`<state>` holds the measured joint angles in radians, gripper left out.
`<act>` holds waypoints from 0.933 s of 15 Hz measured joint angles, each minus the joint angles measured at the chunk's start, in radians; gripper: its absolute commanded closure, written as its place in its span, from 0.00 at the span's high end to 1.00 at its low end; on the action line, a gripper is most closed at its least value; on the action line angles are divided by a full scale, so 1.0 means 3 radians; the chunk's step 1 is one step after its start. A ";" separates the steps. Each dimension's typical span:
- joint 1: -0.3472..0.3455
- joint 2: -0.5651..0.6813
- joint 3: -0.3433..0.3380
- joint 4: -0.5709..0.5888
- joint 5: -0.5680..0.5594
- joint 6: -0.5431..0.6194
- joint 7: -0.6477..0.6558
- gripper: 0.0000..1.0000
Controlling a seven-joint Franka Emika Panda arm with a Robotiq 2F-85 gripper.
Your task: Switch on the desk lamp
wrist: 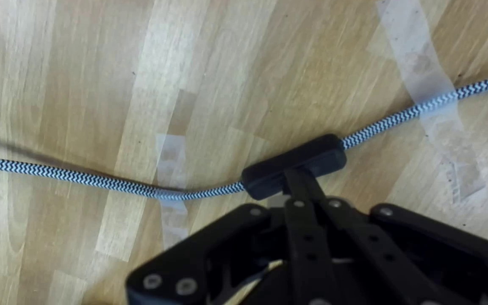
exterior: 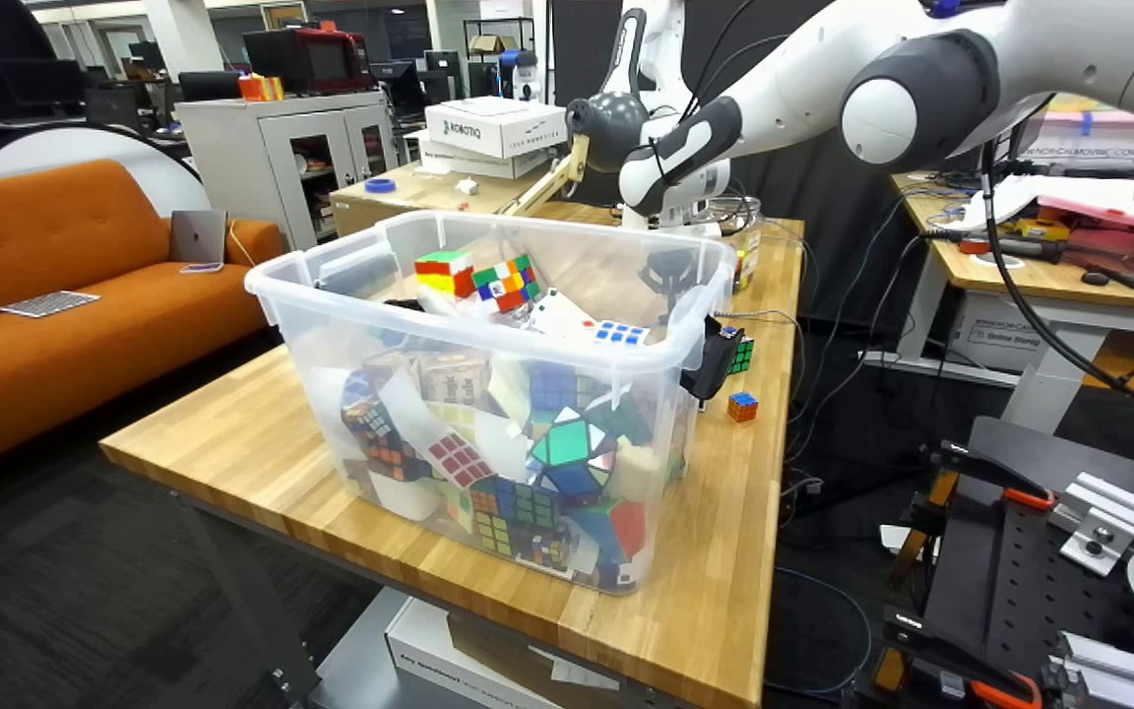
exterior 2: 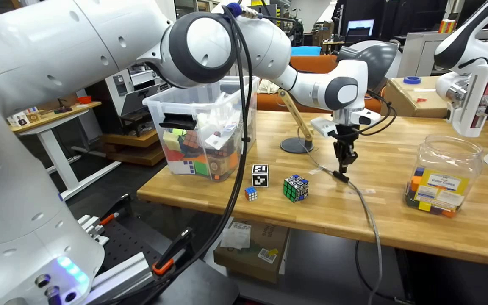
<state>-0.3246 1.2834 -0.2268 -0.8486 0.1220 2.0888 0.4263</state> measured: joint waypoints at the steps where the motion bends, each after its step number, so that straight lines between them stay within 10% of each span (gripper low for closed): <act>1: -0.0008 0.0012 0.0000 0.0024 0.0001 -0.0011 0.0000 0.00; 14: -0.0022 0.0050 0.0038 0.0097 0.0002 -0.0078 0.0000 0.00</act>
<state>-0.3311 1.2985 -0.2154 -0.8195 0.1225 2.0654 0.4263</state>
